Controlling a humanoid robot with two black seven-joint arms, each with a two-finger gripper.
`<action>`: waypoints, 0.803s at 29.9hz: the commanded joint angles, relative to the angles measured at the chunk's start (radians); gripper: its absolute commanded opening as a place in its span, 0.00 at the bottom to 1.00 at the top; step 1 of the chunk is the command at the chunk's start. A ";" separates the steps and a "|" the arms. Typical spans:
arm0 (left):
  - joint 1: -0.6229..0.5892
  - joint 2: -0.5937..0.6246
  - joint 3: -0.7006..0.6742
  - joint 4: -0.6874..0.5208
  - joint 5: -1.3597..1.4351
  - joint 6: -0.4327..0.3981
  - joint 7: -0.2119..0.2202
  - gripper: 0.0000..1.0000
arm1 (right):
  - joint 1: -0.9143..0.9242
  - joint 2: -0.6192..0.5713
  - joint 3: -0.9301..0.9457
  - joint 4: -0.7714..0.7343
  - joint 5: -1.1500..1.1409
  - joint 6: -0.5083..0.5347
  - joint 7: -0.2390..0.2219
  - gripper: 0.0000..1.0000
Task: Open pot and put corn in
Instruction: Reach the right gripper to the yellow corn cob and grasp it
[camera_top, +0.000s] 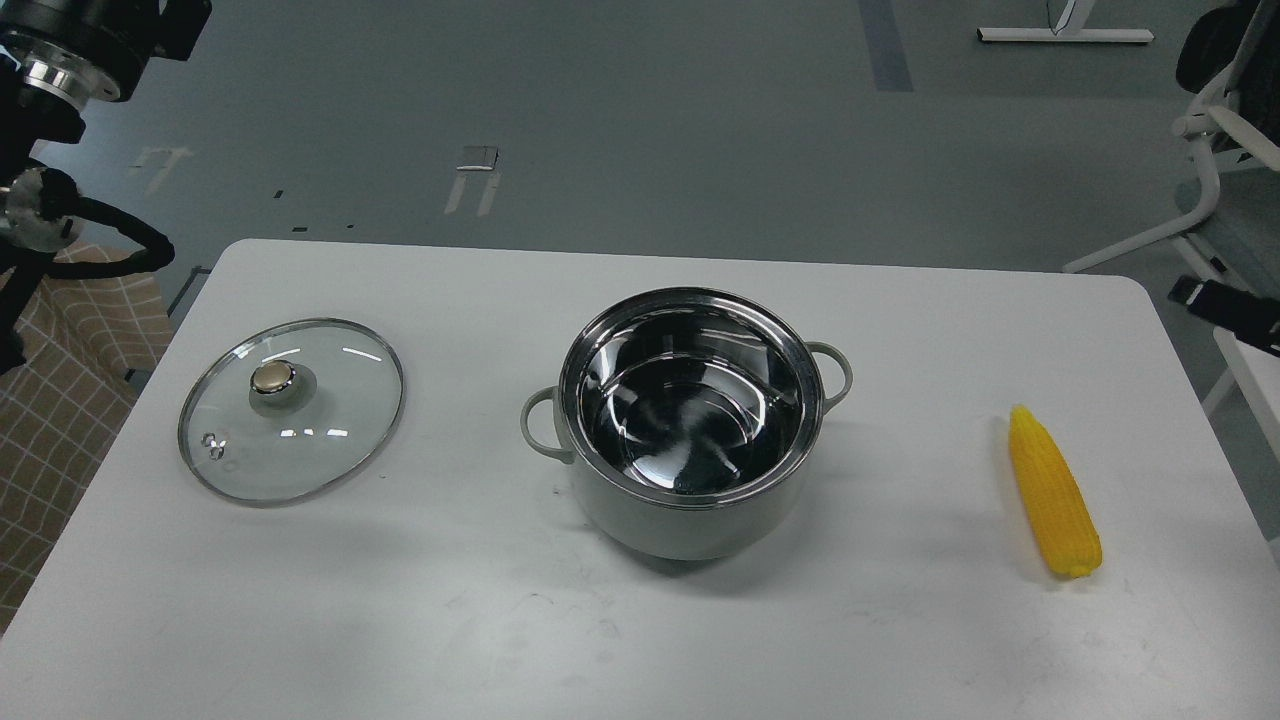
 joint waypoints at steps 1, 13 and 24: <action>0.011 -0.043 -0.070 0.001 -0.027 -0.054 0.000 0.97 | 0.000 0.047 -0.086 -0.001 -0.123 0.000 -0.002 1.00; 0.015 -0.086 -0.107 -0.005 -0.032 -0.110 0.000 0.98 | -0.026 0.175 -0.181 -0.038 -0.255 -0.002 -0.008 0.89; 0.015 -0.111 -0.118 -0.005 -0.040 -0.111 0.000 0.98 | -0.047 0.201 -0.183 -0.088 -0.290 -0.018 -0.011 0.09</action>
